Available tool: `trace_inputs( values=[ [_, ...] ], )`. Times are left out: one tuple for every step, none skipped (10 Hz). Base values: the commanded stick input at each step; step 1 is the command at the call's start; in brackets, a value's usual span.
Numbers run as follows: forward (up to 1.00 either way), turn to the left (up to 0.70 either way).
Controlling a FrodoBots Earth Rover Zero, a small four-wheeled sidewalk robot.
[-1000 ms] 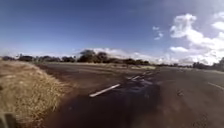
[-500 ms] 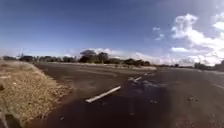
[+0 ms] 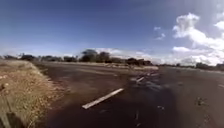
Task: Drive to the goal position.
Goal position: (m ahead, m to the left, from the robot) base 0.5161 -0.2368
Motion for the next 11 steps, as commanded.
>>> trace_inputs(
  values=[
    [0.50, 0.00],
    [0.50, 0.00],
    [0.50, 0.00],
    [0.50, 0.00],
    [0.50, 0.00],
    [0.42, 0.00],
    [0.29, 0.00],
    [0.17, 0.00],
    [0.05, 0.00],
    [0.00, 0.00],
    [0.00, 0.00]
  ],
)
